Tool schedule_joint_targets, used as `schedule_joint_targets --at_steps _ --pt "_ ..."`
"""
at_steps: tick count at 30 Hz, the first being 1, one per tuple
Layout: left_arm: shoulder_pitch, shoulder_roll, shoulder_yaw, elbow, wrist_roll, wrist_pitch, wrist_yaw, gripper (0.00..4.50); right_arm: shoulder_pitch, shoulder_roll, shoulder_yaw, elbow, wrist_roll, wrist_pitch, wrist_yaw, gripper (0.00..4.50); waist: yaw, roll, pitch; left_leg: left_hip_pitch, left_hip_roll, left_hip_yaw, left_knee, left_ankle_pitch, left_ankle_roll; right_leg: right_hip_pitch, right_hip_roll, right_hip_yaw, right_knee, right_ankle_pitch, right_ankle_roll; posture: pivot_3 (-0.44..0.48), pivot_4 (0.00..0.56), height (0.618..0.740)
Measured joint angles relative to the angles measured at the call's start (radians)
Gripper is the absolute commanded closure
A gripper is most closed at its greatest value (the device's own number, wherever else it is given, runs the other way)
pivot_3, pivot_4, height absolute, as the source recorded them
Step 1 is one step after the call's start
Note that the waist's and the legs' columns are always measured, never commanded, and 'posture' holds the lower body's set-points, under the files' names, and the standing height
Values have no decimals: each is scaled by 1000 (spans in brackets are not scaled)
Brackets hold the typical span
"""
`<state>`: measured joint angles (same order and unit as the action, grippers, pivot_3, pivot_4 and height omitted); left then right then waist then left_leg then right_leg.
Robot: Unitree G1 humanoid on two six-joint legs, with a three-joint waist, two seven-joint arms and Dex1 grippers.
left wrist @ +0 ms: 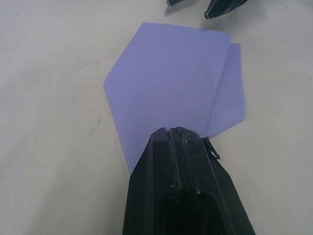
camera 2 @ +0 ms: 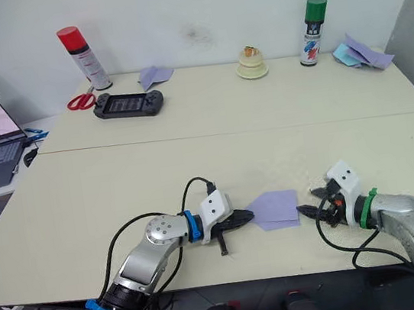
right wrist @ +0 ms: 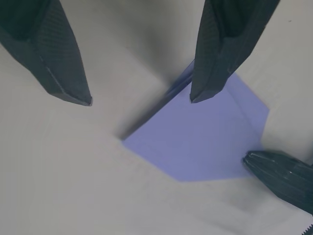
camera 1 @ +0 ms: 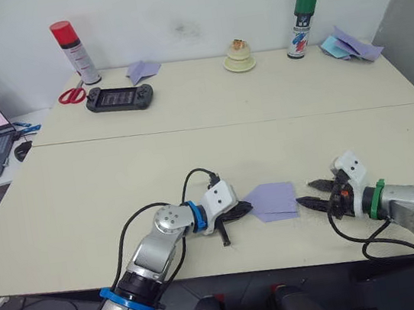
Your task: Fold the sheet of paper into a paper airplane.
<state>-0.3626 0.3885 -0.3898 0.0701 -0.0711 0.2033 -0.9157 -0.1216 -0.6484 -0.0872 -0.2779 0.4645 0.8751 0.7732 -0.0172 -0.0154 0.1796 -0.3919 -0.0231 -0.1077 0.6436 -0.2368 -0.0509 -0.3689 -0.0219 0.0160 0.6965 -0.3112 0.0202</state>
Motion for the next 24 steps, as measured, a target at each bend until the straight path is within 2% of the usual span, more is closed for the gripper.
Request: schedule_joint_targets --at_steps 4,10,19,22,24 --pt "-3 -3 -4 14 7 -21 -3 4500 -98 48 24 56 46 96 -10 1342 0 1 -3 0 0 0 0 0 0 0 0 0 0 0 0 0 150 722" --pt "-2 -3 -8 17 22 -37 -3 4500 -213 115 72 170 67 131 -5 1342 0 0 -7 0 -1 0 0 0 0 0 0 0 -1 0 0 0 150 722" --pt "14 -1 -8 12 35 -39 -1 4500 -276 171 101 286 67 93 44 1342 -3 1 -15 0 0 0 -1 0 0 0 0 0 -1 0 0 0 150 722" --pt "17 1 -8 9 37 -40 -1 4500 -290 192 110 313 67 92 53 1886 -4 1 -15 0 0 0 -1 0 0 0 0 0 -1 0 0 0 150 722" --pt "18 1 -8 8 39 -41 -1 4500 -293 202 111 328 66 91 53 2581 -4 1 -15 0 0 0 -1 0 0 0 0 0 -1 0 0 0 150 722"
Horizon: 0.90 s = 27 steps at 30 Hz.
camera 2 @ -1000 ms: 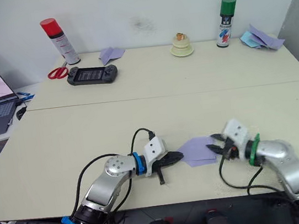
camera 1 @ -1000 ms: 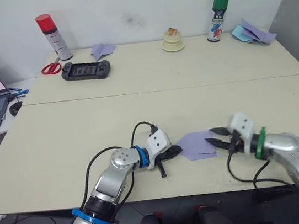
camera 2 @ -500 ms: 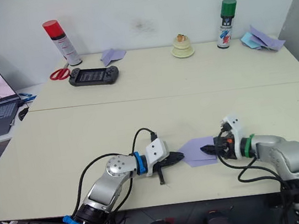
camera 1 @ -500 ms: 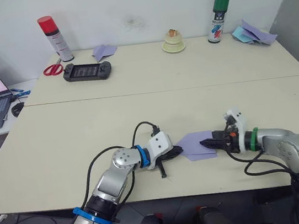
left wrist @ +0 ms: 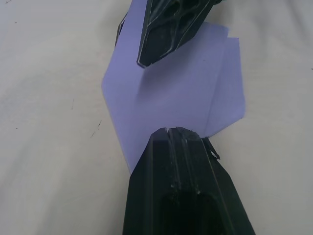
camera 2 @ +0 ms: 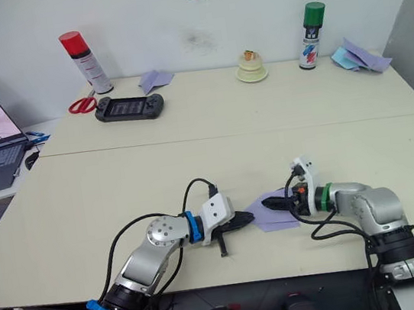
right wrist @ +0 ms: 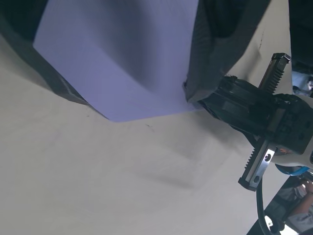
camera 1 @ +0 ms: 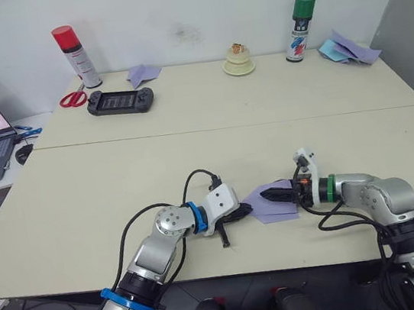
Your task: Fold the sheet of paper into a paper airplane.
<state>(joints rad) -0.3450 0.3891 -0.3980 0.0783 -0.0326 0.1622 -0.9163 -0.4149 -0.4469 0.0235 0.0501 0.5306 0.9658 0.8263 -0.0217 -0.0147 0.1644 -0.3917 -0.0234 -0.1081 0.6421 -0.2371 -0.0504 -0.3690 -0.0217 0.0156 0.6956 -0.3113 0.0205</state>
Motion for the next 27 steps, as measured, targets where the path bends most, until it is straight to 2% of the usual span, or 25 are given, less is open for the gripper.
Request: schedule_joint_targets --at_steps 3,6,16,21,27 --pt "1 1 0 0 1 -2 0 4500 -6 5 3 18 1 0 4 3752 -1 0 0 0 0 0 0 0 0 0 0 0 0 0 0 0 150 722" --pt "1 3 0 2 5 -4 0 4500 -17 6 9 18 0 0 14 4461 -3 -1 -3 0 0 0 0 0 0 0 0 0 0 0 0 0 150 722" --pt "3 8 0 10 7 -27 -1 4500 -17 2 30 24 -14 -39 27 4461 -6 -1 -4 1 1 0 -1 0 0 0 0 0 0 0 0 0 150 722" --pt "6 9 0 12 7 -39 -4 4500 15 -25 84 24 -83 -211 89 4461 -5 -1 -4 1 1 0 -3 0 0 0 0 0 -2 0 1 0 150 722" --pt "11 9 7 16 3 -43 -11 4500 64 -68 155 13 -202 -510 174 4461 -6 -1 -4 1 1 0 -3 0 0 0 0 0 -3 0 1 0 150 722"
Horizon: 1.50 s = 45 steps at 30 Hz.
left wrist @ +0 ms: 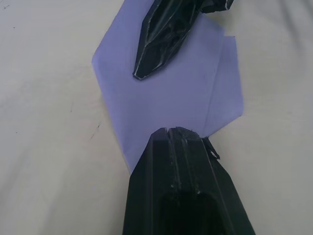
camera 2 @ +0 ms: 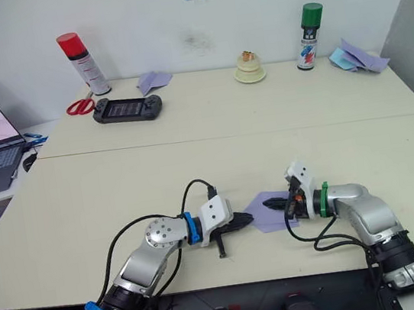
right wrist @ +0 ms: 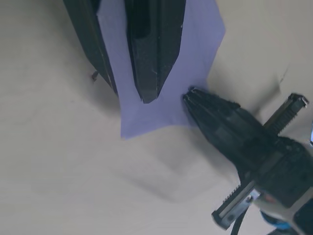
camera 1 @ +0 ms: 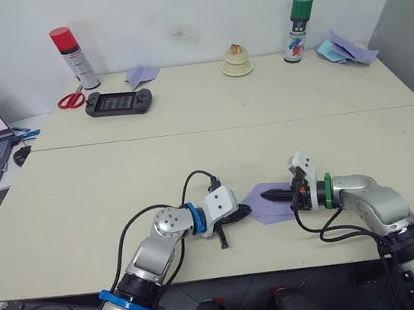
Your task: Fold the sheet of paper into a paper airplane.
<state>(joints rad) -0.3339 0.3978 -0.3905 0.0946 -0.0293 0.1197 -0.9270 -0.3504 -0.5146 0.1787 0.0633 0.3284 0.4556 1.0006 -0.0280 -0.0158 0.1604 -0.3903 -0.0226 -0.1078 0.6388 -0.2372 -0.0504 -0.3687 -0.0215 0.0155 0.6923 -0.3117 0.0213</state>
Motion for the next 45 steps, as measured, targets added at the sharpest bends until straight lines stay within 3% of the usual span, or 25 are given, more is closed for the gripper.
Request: schedule_joint_targets --at_steps 8,11,16,25,30,33,36,45 --pt "9 0 14 8 -17 -4 -5 4500 50 -28 63 23 -172 -439 47 4461 0 0 0 1 0 0 -2 0 0 0 0 0 -1 0 0 0 150 722" --pt "10 1 15 16 -19 -19 -8 4500 50 -28 70 51 -205 -523 42 4461 0 0 0 3 1 1 -3 0 0 1 0 0 -1 0 0 0 150 722" --pt "17 14 15 23 -19 -45 -10 4500 52 8 43 53 -147 -371 19 4461 -2 0 0 11 1 0 -9 0 0 8 0 1 -5 0 0 0 150 722" --pt "23 16 14 29 -18 -69 -11 4500 6 10 20 -51 -48 14 -22 4461 -2 0 0 12 1 -1 -9 0 0 12 0 0 -11 0 0 0 150 722" --pt "28 19 14 29 -18 -80 -11 4500 -12 11 4 -64 -1 110 -30 4461 -1 0 0 11 1 -1 -9 0 0 12 0 0 -11 0 0 0 150 722" --pt "28 19 14 29 -18 -82 -12 4500 -12 11 -2 -64 6 119 -44 3865 -1 0 0 11 1 -1 -9 0 0 12 0 0 -11 0 0 0 150 722" --pt "28 20 14 29 -18 -83 -13 4500 -13 10 -11 -64 5 115 -59 2803 -1 0 0 11 1 -1 -9 0 0 12 0 0 -11 0 0 0 150 722" --pt "27 21 14 32 -15 -90 -16 4500 -50 27 -42 -64 70 194 -57 2803 -2 0 0 11 1 -1 -10 0 0 12 0 0 -11 0 0 0 150 722"
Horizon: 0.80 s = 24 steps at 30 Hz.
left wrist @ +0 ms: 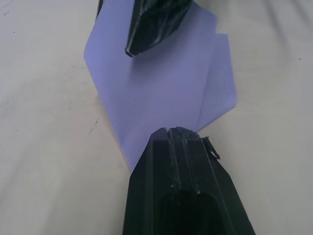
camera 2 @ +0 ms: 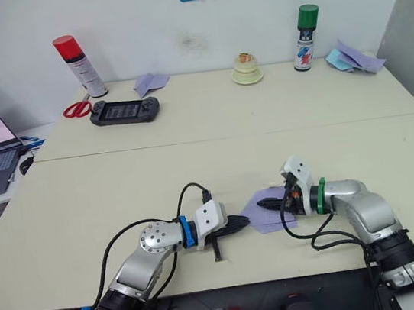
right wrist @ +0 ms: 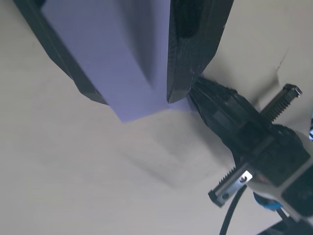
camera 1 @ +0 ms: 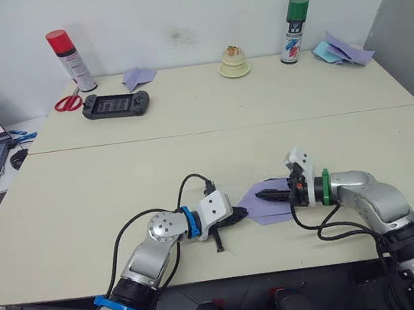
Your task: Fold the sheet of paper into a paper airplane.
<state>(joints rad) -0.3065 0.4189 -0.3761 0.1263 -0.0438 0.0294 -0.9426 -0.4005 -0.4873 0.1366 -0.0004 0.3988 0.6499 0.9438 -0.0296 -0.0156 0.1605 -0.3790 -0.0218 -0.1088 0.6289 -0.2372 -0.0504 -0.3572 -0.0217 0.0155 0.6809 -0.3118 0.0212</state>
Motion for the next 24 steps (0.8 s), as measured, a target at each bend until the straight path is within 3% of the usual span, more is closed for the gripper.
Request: schedule_joint_targets --at_steps 6,9,13,18,24 --pt "0 1 -1 3 3 -13 -4 4500 -24 -3 3 6 17 38 11 2803 0 0 0 -1 0 0 0 0 0 0 0 0 -1 0 0 0 150 722" --pt "0 1 0 4 4 -16 -4 4500 -25 -8 5 7 16 56 17 3378 0 0 0 -1 0 0 0 0 0 0 0 0 -1 0 0 0 150 722" --pt "0 1 0 5 6 -17 -4 4500 -27 -8 6 12 15 67 16 3378 0 0 0 0 0 0 0 0 0 0 0 0 -1 0 0 0 150 722" --pt "0 1 -1 5 6 -18 -4 4500 -37 -8 6 20 15 82 15 4474 0 0 0 -1 0 0 -1 0 0 0 0 0 -1 0 0 0 150 722" --pt "0 2 -1 5 7 -22 -4 4500 -38 -8 8 21 12 73 18 4474 0 0 0 -1 0 0 -1 0 0 0 0 0 -1 0 0 0 150 722"
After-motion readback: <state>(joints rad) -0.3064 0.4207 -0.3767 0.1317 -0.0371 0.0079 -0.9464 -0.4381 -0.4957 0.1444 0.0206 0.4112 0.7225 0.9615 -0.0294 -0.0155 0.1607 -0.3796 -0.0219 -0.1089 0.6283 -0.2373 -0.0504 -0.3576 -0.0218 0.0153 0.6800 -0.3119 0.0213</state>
